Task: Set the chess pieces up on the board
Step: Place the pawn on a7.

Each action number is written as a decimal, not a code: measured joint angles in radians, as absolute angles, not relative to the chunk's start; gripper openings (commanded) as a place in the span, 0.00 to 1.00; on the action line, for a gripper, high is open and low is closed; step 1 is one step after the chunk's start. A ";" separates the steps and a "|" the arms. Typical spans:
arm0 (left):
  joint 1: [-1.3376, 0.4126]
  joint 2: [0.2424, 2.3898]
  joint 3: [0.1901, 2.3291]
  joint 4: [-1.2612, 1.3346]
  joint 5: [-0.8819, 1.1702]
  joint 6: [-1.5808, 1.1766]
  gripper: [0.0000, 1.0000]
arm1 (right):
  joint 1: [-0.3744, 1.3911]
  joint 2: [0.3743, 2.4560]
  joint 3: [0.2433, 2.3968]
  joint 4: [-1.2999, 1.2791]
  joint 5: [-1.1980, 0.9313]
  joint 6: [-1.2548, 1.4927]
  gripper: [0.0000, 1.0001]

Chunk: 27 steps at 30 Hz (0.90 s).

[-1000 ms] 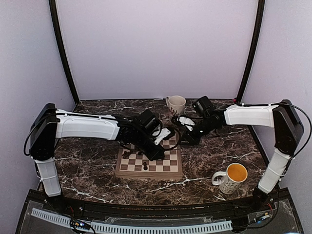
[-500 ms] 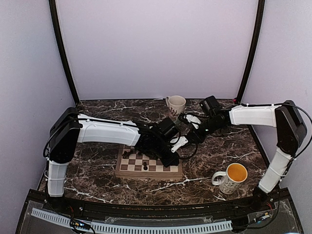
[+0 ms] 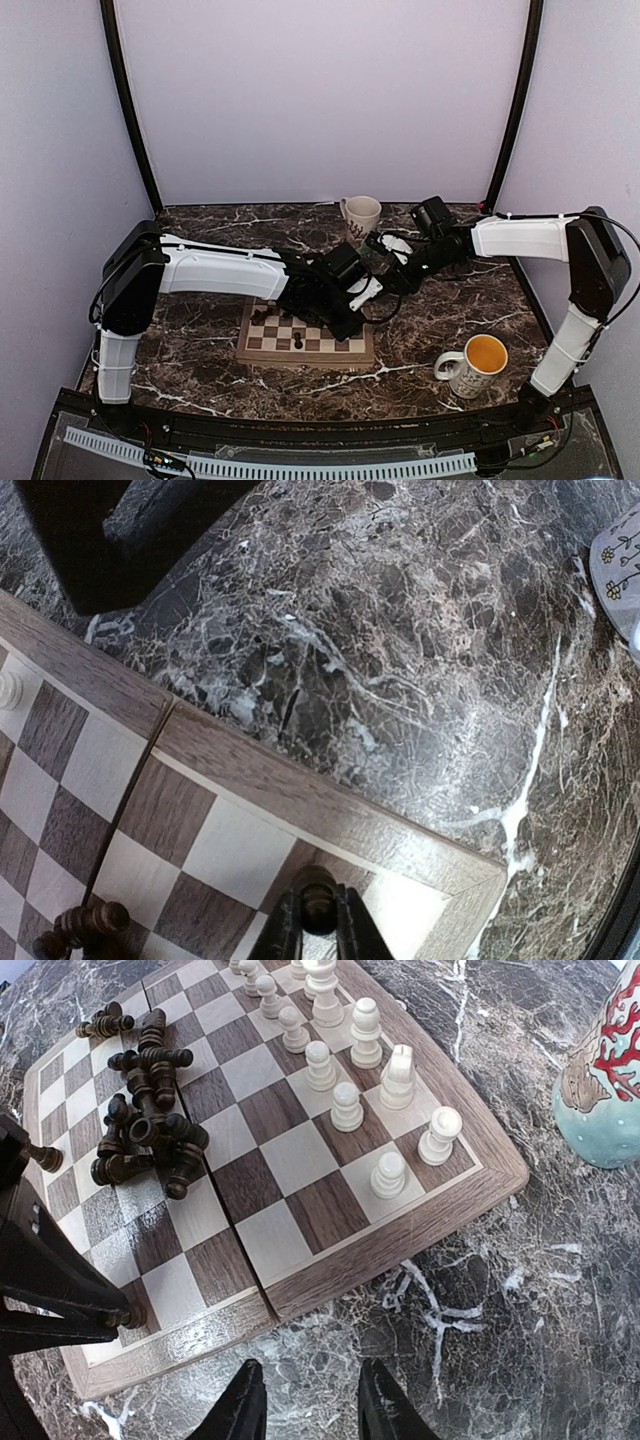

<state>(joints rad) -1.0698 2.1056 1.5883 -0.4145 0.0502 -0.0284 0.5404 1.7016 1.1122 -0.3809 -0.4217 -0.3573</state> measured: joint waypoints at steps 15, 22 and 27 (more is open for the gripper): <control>-1.070 2.108 1.588 -0.427 0.062 -0.053 0.25 | 0.540 1.702 1.112 -0.381 -0.431 -0.357 0.33; -1.070 2.108 1.586 -0.416 0.085 -0.053 0.23 | 0.540 1.702 1.112 -0.381 -0.435 -0.357 0.33; -1.070 2.108 1.581 -0.418 0.086 -0.053 0.27 | 0.540 1.702 1.112 -0.381 -0.438 -0.357 0.34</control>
<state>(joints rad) -1.0698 2.1078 1.5810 -0.4175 0.0860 -0.0532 0.5404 1.7016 1.1122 -0.3813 -0.4377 -0.3569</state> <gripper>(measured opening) 0.242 0.335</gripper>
